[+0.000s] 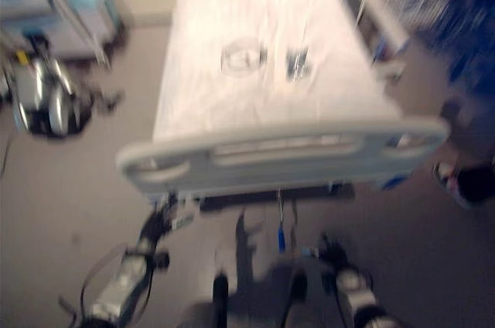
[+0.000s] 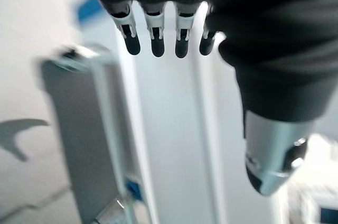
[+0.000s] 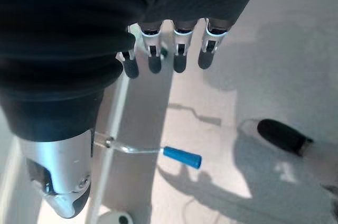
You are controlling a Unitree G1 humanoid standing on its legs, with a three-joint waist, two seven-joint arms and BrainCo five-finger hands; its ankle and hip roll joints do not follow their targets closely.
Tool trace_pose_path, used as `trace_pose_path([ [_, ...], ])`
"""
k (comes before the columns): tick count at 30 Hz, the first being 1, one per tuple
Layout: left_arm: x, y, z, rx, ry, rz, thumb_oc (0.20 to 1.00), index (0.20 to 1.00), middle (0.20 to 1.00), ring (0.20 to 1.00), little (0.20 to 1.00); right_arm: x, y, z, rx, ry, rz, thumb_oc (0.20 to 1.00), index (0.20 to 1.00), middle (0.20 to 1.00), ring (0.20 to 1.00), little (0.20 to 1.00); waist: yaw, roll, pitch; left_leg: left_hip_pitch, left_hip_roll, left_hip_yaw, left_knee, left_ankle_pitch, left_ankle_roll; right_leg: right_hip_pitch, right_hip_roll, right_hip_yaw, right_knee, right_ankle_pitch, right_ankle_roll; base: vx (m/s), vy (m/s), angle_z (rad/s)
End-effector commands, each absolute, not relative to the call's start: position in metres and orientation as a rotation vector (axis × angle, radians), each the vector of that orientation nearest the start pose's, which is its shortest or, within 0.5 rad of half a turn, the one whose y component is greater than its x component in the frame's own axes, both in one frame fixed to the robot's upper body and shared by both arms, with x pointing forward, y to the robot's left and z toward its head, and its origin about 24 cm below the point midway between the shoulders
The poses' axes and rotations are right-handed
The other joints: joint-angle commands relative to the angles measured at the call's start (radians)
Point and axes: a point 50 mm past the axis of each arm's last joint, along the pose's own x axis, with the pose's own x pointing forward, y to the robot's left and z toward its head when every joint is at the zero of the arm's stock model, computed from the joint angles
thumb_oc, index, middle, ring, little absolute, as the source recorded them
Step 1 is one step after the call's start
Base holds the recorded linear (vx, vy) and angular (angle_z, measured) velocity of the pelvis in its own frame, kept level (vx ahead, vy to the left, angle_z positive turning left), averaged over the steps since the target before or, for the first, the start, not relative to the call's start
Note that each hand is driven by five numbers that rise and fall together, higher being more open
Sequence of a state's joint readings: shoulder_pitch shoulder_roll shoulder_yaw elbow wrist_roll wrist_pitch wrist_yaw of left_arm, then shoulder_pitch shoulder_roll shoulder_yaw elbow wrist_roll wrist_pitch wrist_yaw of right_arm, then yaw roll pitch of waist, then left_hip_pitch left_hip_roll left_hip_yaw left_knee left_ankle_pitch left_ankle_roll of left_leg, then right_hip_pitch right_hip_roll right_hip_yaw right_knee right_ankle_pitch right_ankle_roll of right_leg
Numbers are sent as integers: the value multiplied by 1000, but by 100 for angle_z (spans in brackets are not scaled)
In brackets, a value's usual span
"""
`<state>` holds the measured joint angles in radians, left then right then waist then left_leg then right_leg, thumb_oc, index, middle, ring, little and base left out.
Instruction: Raise the hospital bed
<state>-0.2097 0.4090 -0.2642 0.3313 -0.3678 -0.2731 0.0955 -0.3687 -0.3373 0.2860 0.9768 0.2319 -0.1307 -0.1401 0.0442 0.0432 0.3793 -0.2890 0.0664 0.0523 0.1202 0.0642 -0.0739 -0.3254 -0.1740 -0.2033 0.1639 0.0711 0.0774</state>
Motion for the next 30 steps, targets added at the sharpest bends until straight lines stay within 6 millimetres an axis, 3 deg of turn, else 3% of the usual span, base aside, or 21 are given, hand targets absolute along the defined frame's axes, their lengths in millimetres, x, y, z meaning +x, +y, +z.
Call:
trace_pose_path([
  [1, 292, 167, 84, 75, -264, -172, 1000, 1000, 1000, 1000, 1000, 299, -208, -29, -250, 348, -98, 1000, 1000, 1000, 1000, 1000, -3, -19, 6, -137, -15, -51, 51, 48, 6, -118, -40, 35, 109, 11, 49, -236, 35, -8],
  [3, 296, 157, 94, 86, -303, -205, 1000, 1000, 1000, 1000, 1000, 305, -207, -22, -256, 325, -100, 1000, 1000, 1000, 1000, 1000, 0, -18, 12, -175, -14, -45, 71, 49, 6, -151, -44, 40, 121, 11, 48, -110, 31, 0],
  [5, 300, 141, 118, 78, -395, -265, 1000, 1000, 1000, 1000, 1000, 326, -202, 5, -215, 222, -122, 1000, 1000, 1000, 1000, 1000, -5, -9, 55, -256, -13, -38, 112, 50, 11, -243, -43, 57, 167, 18, 48, -132, 46, -2],
  [13, 305, 116, 162, 75, -538, -374, 1000, 1000, 1000, 1000, 1000, 354, -196, 53, -192, 51, -139, 1000, 1000, 1000, 1000, 1000, -26, 8, 141, -468, -15, -38, 220, 41, -6, -436, -59, 86, 284, 2, 44, -114, 5, 0],
  [21, 293, 101, 186, 65, -622, -477, 1000, 1000, 1000, 1000, 1000, 368, -200, 78, -109, -5, -195, 1000, 1000, 1000, 1000, 1000, -26, 20, 141, -631, -13, -32, 285, 25, -14, -595, -63, 101, 342, -3, 46, -21, 9, 4],
  [30, 276, 95, 213, -37, -723, -529, 1000, 1000, 1000, 1000, 1000, 379, -185, 115, -47, -118, -107, 1000, 1000, 1000, 1000, 1000, -27, -2, 141, -783, -4, -27, 339, 5, -10, -739, -62, 105, 370, 0, 51, 0, 0, 0],
])
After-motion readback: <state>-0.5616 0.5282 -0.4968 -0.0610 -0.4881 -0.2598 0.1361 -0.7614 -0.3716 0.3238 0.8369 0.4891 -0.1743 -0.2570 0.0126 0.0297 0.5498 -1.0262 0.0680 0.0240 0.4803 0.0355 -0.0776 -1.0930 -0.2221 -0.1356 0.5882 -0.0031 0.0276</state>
